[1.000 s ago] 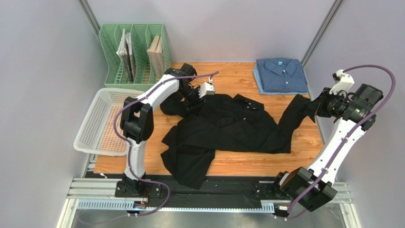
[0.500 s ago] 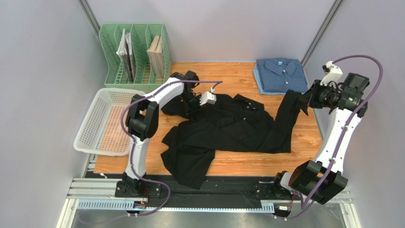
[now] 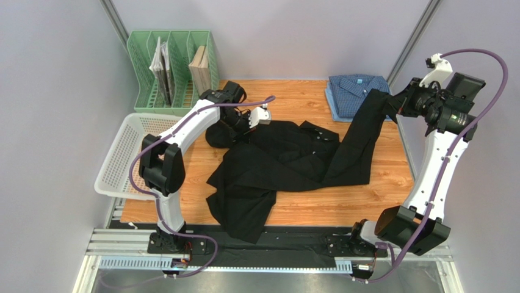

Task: Fold and stack the long sleeve shirts
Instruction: Flatten the shirt out

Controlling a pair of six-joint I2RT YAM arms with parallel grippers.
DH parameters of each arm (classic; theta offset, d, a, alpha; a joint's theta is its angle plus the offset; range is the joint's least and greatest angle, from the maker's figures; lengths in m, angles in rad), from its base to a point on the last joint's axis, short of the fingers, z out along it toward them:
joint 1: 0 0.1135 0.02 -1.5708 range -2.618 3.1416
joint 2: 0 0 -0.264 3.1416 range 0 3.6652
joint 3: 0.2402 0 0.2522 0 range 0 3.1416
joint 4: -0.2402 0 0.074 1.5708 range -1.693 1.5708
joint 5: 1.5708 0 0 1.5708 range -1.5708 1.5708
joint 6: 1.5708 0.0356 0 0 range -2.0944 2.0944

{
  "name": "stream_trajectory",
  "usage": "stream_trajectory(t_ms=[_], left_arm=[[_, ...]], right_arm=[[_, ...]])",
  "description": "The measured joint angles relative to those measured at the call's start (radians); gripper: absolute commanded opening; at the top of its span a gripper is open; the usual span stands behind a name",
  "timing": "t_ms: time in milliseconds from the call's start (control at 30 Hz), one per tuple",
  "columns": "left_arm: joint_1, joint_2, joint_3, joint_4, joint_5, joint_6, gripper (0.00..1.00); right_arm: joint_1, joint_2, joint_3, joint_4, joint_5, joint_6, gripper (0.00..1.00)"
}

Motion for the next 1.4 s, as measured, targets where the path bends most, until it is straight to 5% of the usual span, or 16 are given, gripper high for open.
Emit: stream_trajectory(t_ms=[333,633,733,867,1100,1133,1167,1267,1400], left_arm=[[0.031,-0.037,0.064,0.019,0.002,-0.172,0.0],[0.098,-0.237,0.368,0.097,-0.021,-0.396,0.0],[0.09,-0.335,0.331,0.106,-0.015,-0.401,0.0],[0.089,-0.457,0.108,0.122,-0.019,-0.401,0.0],[0.127,-0.472,-0.203,0.137,-0.053,-0.426,0.0],[0.141,-0.459,-0.223,0.14,-0.054,-0.433,0.0],[0.153,-0.444,-0.232,0.143,-0.052,-0.439,0.0],[0.188,-0.392,-0.235,0.161,-0.048,-0.454,0.0],[0.219,-0.335,-0.235,0.171,-0.045,-0.455,0.0]], right_arm=[[0.0,0.003,0.057,0.039,0.024,0.096,0.0],[0.002,0.195,0.564,0.193,-0.029,0.351,0.0],[0.032,0.148,0.472,0.193,-0.059,0.354,0.0],[0.161,0.023,0.138,0.188,-0.067,0.275,0.0],[0.432,-0.252,-0.364,0.075,-0.033,-0.032,0.0],[0.498,-0.322,-0.436,0.064,-0.007,-0.081,0.06],[0.562,-0.383,-0.496,0.045,0.011,-0.122,0.38],[0.72,-0.5,-0.672,0.018,0.084,-0.238,0.91],[0.792,-0.44,-0.719,-0.06,0.162,-0.314,0.93]])
